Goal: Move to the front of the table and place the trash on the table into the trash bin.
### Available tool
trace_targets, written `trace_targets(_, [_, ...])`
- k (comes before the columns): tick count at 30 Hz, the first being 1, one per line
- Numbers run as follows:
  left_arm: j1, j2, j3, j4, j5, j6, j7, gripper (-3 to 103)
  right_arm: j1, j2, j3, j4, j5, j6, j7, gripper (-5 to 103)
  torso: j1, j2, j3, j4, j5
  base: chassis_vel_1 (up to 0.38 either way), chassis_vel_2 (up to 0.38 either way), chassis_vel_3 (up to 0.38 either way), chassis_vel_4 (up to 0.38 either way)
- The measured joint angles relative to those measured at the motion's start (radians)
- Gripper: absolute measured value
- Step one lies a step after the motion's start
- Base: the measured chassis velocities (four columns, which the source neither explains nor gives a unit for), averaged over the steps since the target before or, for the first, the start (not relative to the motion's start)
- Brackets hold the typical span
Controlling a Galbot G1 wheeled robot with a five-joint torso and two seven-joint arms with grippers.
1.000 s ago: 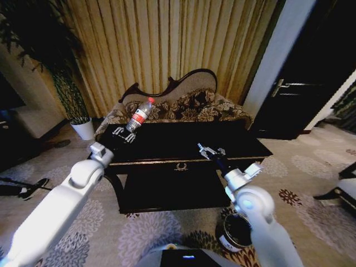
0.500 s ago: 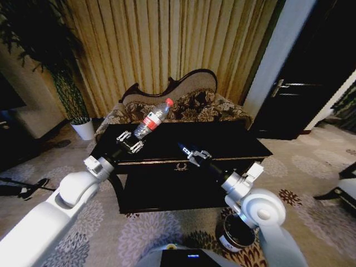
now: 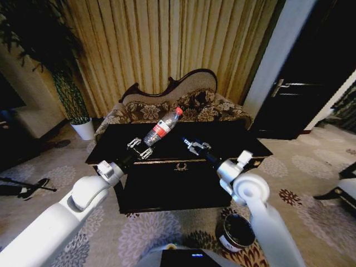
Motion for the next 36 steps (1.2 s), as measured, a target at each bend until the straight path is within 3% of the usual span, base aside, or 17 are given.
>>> trace_targets(8, [-0.127,0.016,0.052,0.097,-0.033,-0.021,0.021,43,0.158,-0.072,-0.062,-0.099,0.069,0.004,0.0,100,0.0,0.0,0.0,0.0,-0.0001,0.0,0.0,0.0,0.0])
trace_targets(23, [-0.33,0.003,0.282,0.154,-0.043,-0.007,0.016,43,0.228,-0.058,-0.132,-0.14,0.078,0.004,0.0,100,0.0,0.0,0.0,0.0,0.0,0.0,0.0,0.0,0.0])
trace_targets(36, [-0.44,-0.029,0.389,0.186,-0.053,0.003,0.004,43,0.274,-0.045,-0.18,-0.159,0.081,0.001,0.0,100,0.0,0.0,0.0,0.0,0.0,0.0,0.0,0.0,0.0])
